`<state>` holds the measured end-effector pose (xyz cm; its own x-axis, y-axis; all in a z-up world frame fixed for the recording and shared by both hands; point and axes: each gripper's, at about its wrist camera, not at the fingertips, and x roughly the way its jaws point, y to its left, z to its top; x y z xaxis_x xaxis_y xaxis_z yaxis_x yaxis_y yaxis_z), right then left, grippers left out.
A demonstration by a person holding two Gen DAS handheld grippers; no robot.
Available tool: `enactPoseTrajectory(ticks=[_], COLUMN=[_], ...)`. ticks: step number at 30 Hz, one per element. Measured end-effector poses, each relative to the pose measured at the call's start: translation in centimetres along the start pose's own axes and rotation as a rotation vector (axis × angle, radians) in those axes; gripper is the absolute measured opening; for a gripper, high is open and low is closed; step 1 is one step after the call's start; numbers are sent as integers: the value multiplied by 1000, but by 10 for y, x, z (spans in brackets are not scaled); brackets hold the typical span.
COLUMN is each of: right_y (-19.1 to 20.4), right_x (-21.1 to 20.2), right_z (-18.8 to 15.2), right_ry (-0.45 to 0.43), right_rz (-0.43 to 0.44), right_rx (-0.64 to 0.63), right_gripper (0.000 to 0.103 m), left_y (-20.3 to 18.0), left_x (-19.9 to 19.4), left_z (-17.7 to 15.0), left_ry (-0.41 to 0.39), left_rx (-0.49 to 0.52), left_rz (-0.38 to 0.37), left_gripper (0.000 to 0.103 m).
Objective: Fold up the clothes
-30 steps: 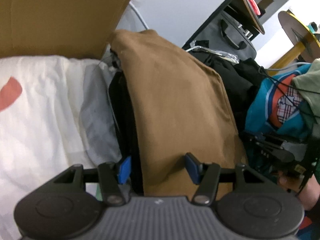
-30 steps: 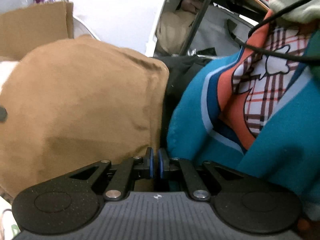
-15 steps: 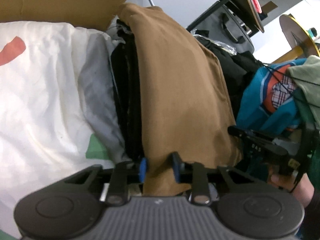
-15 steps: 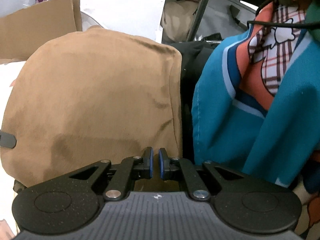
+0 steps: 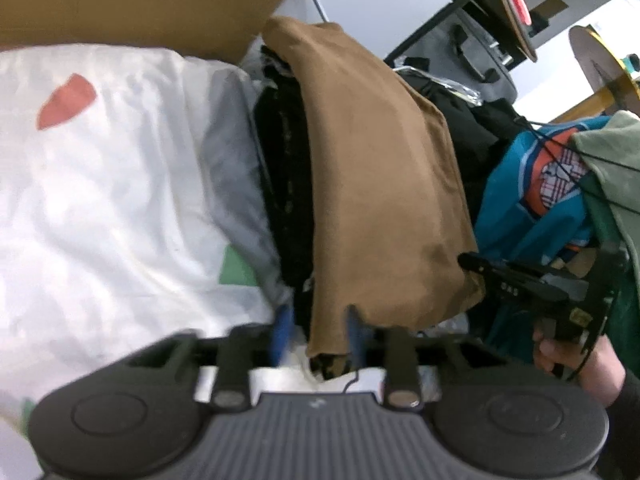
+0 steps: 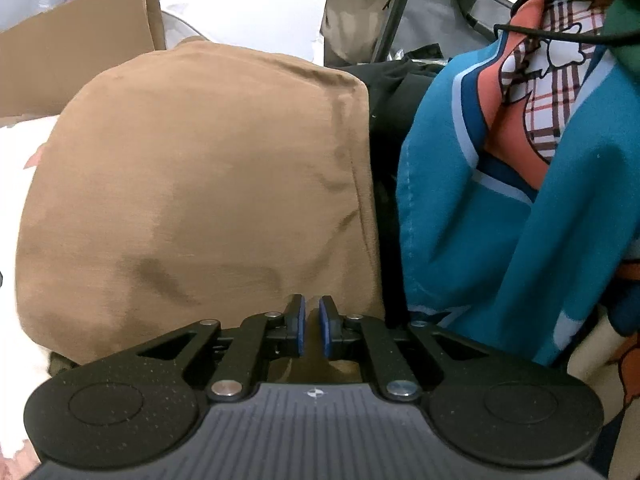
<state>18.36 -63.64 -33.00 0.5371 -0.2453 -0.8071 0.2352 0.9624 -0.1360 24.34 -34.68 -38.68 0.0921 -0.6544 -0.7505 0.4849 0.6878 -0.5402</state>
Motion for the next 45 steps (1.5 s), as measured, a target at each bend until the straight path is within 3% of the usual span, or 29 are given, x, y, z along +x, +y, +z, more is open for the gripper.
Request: enactPoseTrajectory(ticks=[7,11,14,23,30,35,45], right_y=[7,9,17,28,28,23,17], right_x=[-15,-33,-53,-116,-161,-192,-251], right_z=[8,12,19,48,69,82,102], right_ry=[16,52,60,58,45,29,-15], right_rz=[31,58,70,116,145,120,141], right_rx=[56,122,144,167,166,178,208], right_gripper=[52,76,89,94,96,102,102], left_y=[-8,-18,-25,-48,-67,-81,-110], left_x=[-24,-42,-61,-129,-177,-209,-292], left_z=[11,15,19,35,34,34,31], left_ry=[-3,-14,-24,-48,-81,-95,-145], left_rx=[17,42,34,35,23,26,27], left_rz=[83,149,170,236,276,301,390], left_gripper=[87,92,95,102,102,102,102])
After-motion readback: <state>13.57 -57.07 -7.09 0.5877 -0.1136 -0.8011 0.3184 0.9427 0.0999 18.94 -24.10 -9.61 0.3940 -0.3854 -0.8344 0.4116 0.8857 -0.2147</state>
